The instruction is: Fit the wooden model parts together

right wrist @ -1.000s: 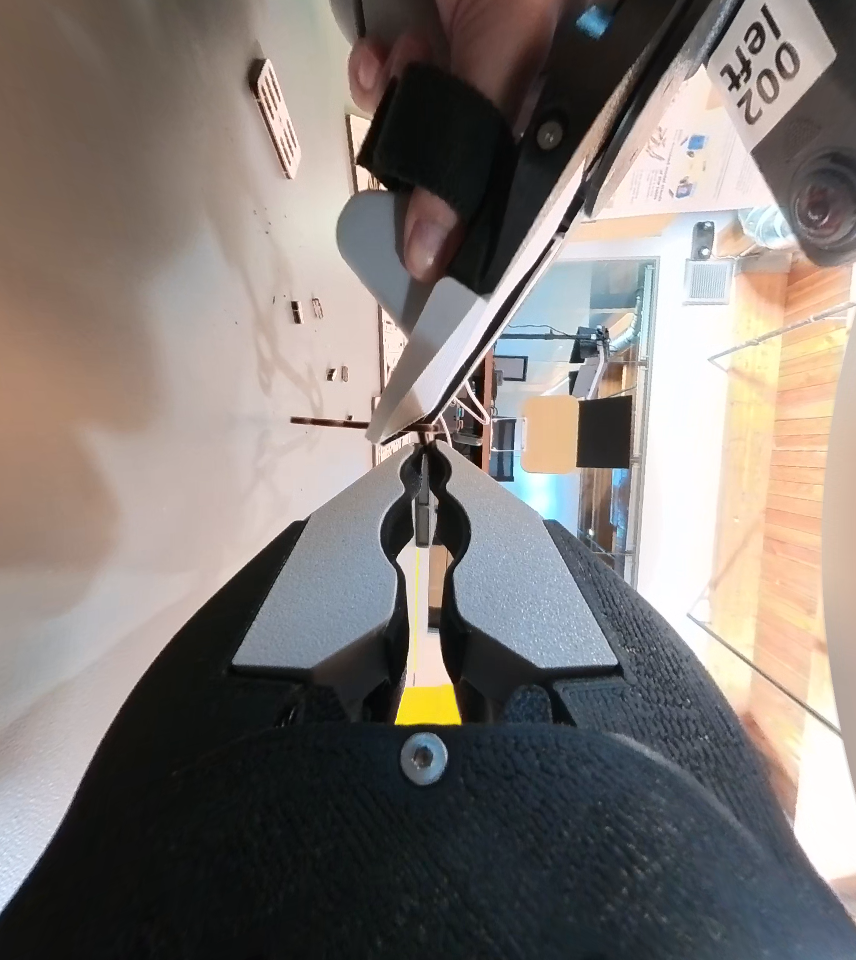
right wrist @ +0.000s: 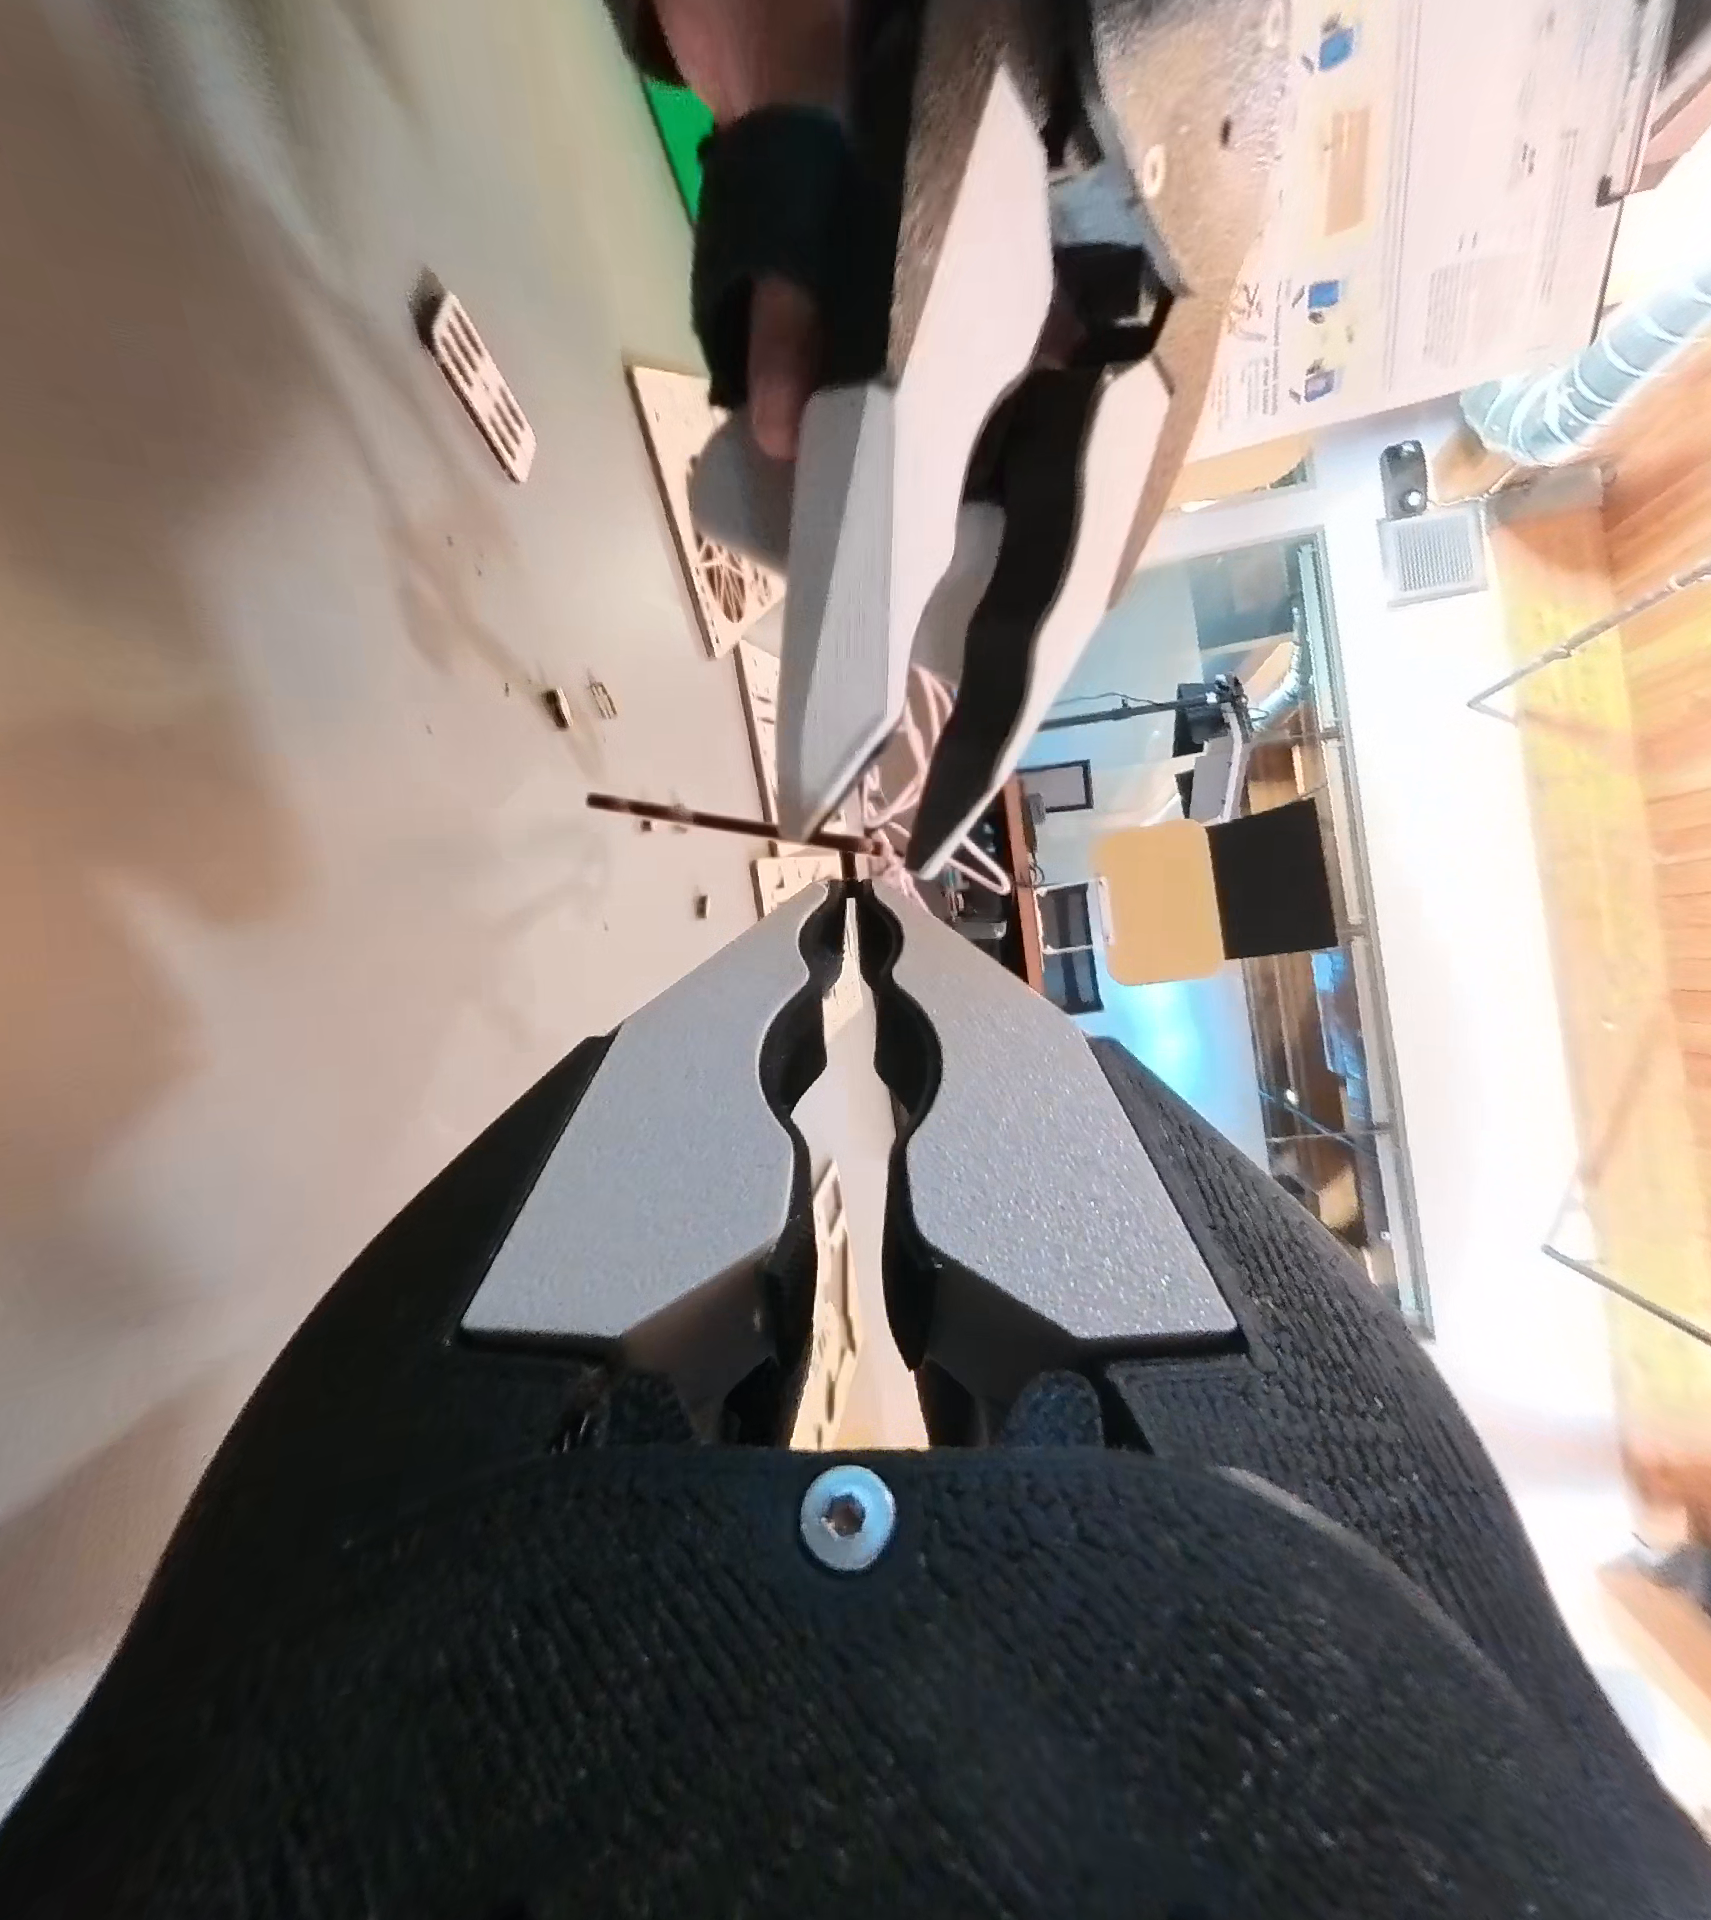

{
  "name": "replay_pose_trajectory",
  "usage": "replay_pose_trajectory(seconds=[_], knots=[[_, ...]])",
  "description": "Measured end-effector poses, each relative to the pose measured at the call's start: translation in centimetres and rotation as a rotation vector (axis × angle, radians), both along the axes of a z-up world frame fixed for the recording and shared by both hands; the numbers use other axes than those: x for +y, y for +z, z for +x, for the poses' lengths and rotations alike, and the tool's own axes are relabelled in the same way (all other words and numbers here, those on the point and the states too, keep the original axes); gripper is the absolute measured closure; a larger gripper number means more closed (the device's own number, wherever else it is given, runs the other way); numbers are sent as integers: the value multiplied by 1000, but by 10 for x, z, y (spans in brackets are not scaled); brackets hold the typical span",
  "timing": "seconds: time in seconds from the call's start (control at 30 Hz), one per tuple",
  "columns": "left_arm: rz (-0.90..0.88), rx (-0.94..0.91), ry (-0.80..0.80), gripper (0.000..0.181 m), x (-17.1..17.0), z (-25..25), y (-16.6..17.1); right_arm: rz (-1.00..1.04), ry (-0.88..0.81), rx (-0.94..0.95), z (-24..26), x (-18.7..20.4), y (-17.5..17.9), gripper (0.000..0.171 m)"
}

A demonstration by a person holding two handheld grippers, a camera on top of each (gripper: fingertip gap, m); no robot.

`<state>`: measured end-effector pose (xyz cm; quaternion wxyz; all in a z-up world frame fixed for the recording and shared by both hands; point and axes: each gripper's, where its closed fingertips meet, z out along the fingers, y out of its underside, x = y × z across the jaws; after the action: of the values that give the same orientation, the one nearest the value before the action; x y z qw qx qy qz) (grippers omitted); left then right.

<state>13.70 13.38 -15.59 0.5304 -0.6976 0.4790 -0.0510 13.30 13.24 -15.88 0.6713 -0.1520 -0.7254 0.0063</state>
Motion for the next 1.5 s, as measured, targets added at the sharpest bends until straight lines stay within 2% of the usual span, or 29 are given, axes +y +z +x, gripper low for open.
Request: replay_pose_trajectory(seconds=[0.17, 0.6, 0.87, 1.0, 1.07, 1.13, 1.27, 1.37, 1.5], knots=[[11, -1, -16, 172, -1, 2, -2, -14, 17, 0, 0, -3, 0, 170], [-123, -118, 26, 173, 0, 0, -12, -43, 4, -37, -3, -3, -7, 171], [-142, -91, 51, 174, 3, -2, -23, -100, -2, -76, -6, -3, -15, 171], [-137, -92, 68, 173, 5, -4, -22, -148, -6, -75, -8, 1, -15, 171], [-134, -91, 103, 158, 9, -9, -20, -173, 5, -77, -8, 0, -15, 171], [-148, -99, 118, 150, 10, -13, -17, -178, 9, -74, -7, 0, -14, 171], [-137, -71, 145, 148, 12, -21, -13, -205, -3, -74, -7, 5, -13, 171], [-113, -127, 140, 150, 13, -20, -1, -263, -23, -57, -6, 13, -10, 171], [-66, -149, 88, 147, 11, -11, 4, -420, 23, -27, -4, 14, -2, 171]])
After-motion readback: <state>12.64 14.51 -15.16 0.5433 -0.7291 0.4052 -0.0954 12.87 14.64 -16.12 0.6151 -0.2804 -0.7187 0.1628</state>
